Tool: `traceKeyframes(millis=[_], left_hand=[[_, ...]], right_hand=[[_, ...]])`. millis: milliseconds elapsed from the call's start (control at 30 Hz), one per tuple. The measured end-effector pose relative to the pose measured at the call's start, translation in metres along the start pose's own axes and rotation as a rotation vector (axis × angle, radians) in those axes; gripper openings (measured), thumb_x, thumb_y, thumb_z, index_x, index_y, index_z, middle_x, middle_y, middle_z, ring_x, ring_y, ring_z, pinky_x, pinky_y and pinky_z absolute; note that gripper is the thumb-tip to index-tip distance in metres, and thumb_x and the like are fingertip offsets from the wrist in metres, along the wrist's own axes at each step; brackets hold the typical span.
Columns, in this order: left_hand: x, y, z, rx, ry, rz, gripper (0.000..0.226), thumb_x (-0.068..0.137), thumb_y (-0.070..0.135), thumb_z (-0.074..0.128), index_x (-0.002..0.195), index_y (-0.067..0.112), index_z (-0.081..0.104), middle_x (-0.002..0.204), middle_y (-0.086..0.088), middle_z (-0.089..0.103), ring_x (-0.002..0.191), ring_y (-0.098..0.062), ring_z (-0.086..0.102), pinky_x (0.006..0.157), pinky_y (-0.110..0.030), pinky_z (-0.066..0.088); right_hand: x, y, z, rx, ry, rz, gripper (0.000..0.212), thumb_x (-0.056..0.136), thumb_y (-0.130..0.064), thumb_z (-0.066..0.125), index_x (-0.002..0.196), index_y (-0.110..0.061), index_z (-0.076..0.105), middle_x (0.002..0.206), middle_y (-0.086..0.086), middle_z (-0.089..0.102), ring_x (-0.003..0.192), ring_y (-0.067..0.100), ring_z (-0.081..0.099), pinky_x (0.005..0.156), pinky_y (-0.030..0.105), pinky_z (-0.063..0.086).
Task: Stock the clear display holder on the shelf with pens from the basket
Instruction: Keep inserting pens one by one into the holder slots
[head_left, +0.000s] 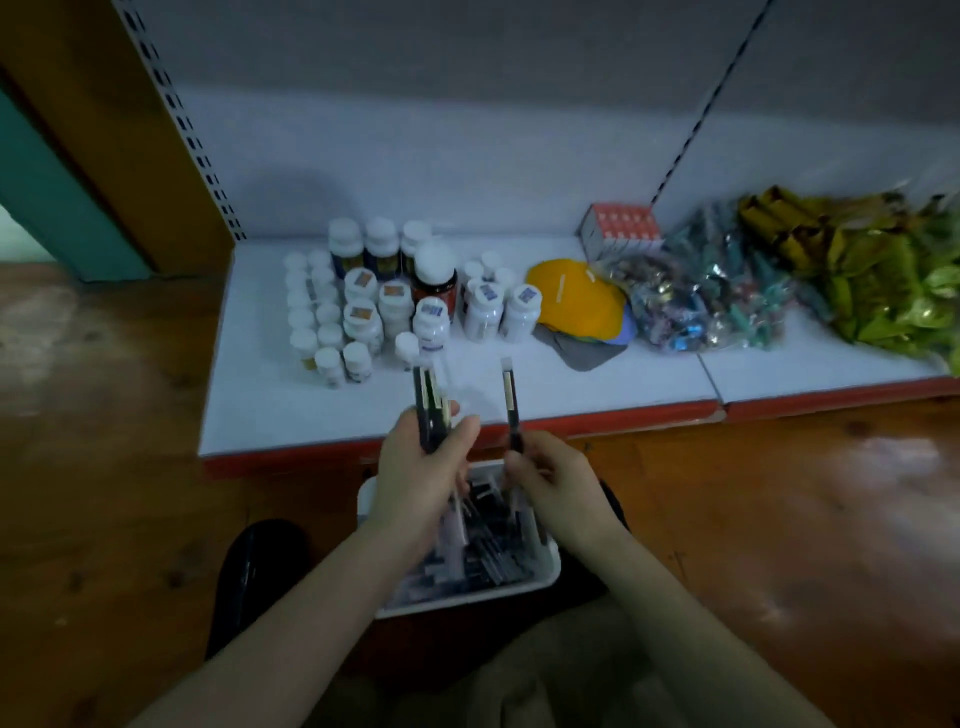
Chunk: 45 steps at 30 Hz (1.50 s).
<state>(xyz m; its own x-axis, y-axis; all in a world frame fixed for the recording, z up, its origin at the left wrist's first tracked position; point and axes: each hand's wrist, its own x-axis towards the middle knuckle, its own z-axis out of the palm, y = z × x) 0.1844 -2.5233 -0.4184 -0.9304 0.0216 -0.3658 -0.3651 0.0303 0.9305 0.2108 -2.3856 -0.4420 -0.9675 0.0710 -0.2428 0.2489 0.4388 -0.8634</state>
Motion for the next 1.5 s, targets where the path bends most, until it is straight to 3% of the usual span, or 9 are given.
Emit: traceKeyframes(millis=[133,300,433,667,767,933,1033,1167,1500], left_hand=[[-0.014,0.107,0.000,0.082,0.002,0.322,0.013,0.085,0.023,0.064,0.096,0.024,0.057,0.066,-0.002,0.054,0.057,-0.010,0.052,0.055,-0.021,0.045],[-0.039,0.221,0.001,0.058,0.084,0.647,0.020,0.084,0.011,0.066,0.098,0.021,0.057,0.080,0.012,0.062,0.066,0.004,0.058,0.065,-0.008,0.045],[-0.053,0.299,-0.013,0.040,0.205,0.801,0.018,0.086,0.013,0.064,0.090,0.028,0.054,0.068,0.009,0.057,0.054,0.002,0.054,0.056,-0.010,0.043],[-0.054,0.393,-0.029,-0.154,0.300,0.783,0.003,0.090,0.017,0.059,0.089,0.015,0.057,0.057,-0.003,0.054,0.045,-0.006,0.050,0.048,-0.025,0.045],[-0.048,0.411,-0.026,-0.231,0.295,0.745,0.006,0.090,0.016,0.059,0.087,0.012,0.056,0.058,-0.006,0.053,0.042,-0.005,0.048,0.046,-0.025,0.045],[-0.035,0.431,-0.023,-0.188,0.202,0.711,0.011,0.092,0.018,0.056,0.086,0.009,0.056,0.067,-0.011,0.060,0.042,-0.007,0.047,0.042,-0.022,0.042],[-0.028,0.442,-0.028,-0.147,0.189,0.685,0.019,0.095,0.022,0.051,0.083,0.007,0.053,0.067,-0.006,0.057,0.043,-0.007,0.046,0.041,-0.020,0.041],[-0.018,0.458,-0.042,-0.274,0.197,0.612,0.015,0.096,0.016,0.049,0.081,0.011,0.051,0.064,-0.005,0.048,0.052,-0.015,0.043,0.050,-0.029,0.040],[0.006,0.478,-0.041,-0.127,0.164,0.767,0.011,0.096,0.019,0.047,0.091,0.024,0.055,0.091,0.003,0.067,0.080,-0.011,0.063,0.073,-0.024,0.049]], right_hand=[[-0.005,-0.083,-0.036,0.086,-0.006,-0.164,0.013,0.096,-0.016,0.047,0.106,-0.021,0.053,0.076,0.001,0.058,0.071,0.011,0.058,0.063,0.015,0.044],[-0.010,-0.181,-0.081,0.038,-0.059,-0.390,0.013,0.096,-0.013,0.048,0.104,-0.006,0.056,0.084,0.033,0.051,0.077,0.034,0.052,0.065,0.025,0.040],[-0.013,-0.257,-0.124,0.149,-0.061,-0.457,0.015,0.091,-0.019,0.058,0.100,-0.031,0.056,0.070,0.006,0.064,0.072,0.022,0.062,0.068,0.030,0.053],[-0.002,-0.375,-0.190,0.992,-0.191,-0.401,0.031,0.057,-0.028,0.082,0.079,-0.013,0.067,0.068,-0.001,0.064,0.061,0.009,0.062,0.055,0.021,0.052],[0.011,-0.406,-0.190,1.069,-0.130,-0.422,0.007,0.078,-0.011,0.064,0.075,-0.012,0.058,0.067,-0.002,0.061,0.061,0.007,0.059,0.057,0.018,0.052],[0.033,-0.434,-0.194,1.151,-0.046,-0.458,0.005,0.090,-0.011,0.055,0.090,-0.012,0.060,0.076,-0.002,0.066,0.070,0.007,0.065,0.063,0.019,0.054],[0.046,-0.448,-0.213,1.079,0.140,-0.491,0.018,0.090,-0.015,0.058,0.107,-0.007,0.058,0.087,0.003,0.067,0.076,0.011,0.067,0.065,0.019,0.056],[0.072,-0.466,-0.232,0.602,0.462,-0.578,0.013,0.087,-0.014,0.064,0.098,-0.006,0.060,0.082,0.004,0.065,0.074,0.014,0.066,0.067,0.020,0.057],[0.138,-0.490,-0.222,0.136,0.466,-0.644,0.010,0.085,-0.021,0.064,0.091,-0.013,0.061,0.077,-0.003,0.063,0.083,0.021,0.066,0.084,0.040,0.054]])
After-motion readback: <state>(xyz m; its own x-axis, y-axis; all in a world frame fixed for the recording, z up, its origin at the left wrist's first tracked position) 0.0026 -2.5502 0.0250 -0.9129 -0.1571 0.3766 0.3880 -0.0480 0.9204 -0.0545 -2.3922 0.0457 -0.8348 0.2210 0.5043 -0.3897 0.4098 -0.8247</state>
